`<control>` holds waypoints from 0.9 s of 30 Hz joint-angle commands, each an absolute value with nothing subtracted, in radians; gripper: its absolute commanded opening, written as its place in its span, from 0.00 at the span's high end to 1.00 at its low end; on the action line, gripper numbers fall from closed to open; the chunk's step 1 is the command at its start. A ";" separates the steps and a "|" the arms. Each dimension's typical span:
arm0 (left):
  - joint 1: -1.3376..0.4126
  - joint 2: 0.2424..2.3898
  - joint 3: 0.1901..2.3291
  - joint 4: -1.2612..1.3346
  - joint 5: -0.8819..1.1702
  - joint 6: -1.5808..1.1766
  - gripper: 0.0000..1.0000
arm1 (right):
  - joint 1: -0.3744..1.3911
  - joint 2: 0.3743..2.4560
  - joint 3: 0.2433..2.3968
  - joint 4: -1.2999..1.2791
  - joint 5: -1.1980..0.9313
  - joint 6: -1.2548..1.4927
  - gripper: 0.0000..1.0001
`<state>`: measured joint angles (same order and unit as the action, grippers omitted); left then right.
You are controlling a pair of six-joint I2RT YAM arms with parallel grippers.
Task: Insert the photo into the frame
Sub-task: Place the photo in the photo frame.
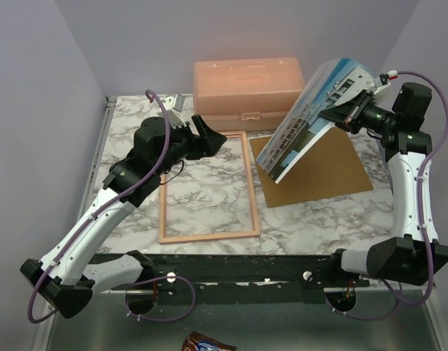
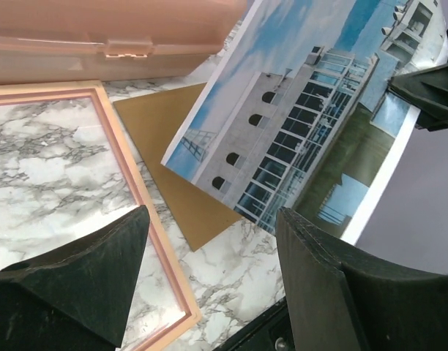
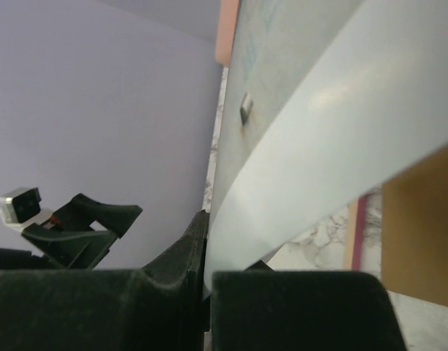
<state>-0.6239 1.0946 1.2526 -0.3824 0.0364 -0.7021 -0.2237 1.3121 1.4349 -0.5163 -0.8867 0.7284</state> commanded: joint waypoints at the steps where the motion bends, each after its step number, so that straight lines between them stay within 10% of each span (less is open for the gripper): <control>1: -0.608 1.059 1.253 -0.445 -0.023 -0.683 0.28 | -0.168 1.274 1.439 -0.441 -1.010 0.843 0.99; 27: -0.589 1.076 1.275 -0.534 -0.096 -0.680 0.27 | 0.323 1.589 1.388 -0.592 -0.863 0.517 0.99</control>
